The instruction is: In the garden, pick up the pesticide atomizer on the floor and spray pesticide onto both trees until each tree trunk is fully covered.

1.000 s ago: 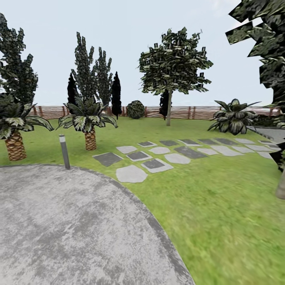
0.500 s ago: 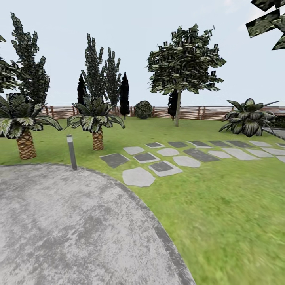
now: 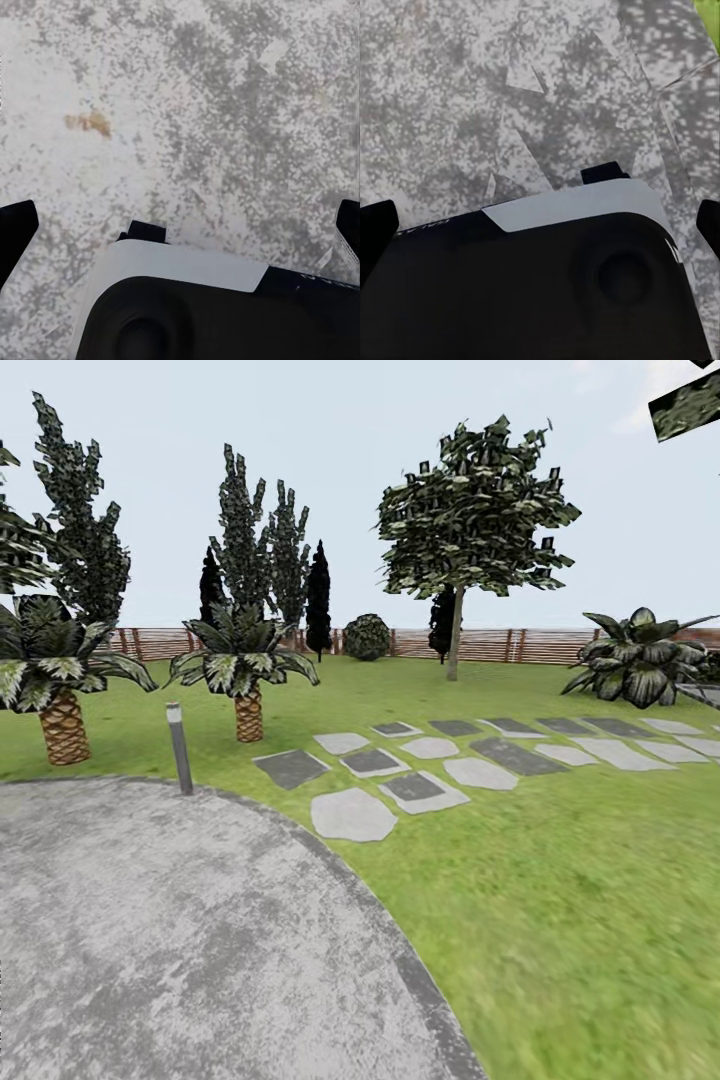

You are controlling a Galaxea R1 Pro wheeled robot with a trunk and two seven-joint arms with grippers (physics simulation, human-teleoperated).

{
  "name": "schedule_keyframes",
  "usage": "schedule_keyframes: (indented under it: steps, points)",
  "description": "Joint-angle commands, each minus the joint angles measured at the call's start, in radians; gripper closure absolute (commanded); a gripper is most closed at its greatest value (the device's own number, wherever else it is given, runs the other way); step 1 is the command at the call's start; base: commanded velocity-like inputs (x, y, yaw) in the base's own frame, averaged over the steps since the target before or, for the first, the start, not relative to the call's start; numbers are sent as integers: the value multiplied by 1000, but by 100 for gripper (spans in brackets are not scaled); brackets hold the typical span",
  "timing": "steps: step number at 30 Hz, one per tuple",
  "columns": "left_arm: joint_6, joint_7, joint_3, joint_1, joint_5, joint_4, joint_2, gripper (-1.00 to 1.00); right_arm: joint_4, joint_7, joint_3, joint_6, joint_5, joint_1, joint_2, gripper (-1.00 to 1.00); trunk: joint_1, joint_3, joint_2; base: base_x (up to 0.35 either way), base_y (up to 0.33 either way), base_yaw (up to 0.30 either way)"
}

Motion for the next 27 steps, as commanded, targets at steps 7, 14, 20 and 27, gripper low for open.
schedule_keyframes:
  steps: [7, 14, 20, 27]
  points:
    - [-2, -9, 4, -1, 8, 2, 0, -100, 0, 5, -9, -3, 1, 0, 1, -100, 1, -1, -1, 278, 0, 238]
    - [-2, -9, 4, -1, 7, 2, 0, -100, 0, 5, -8, -3, 2, 0, 1, -100, 1, -1, -1, 265, 0, 285]
    - [-2, -9, 4, -1, 7, 2, 0, -100, 2, 5, -8, -4, 2, 0, 1, -100, 1, -1, -1, 260, 0, 292]
    - [-2, -9, 4, -1, 7, 2, 0, -100, 2, 5, -8, -4, 2, 0, 1, -100, 1, -1, -1, 259, 0, 293]
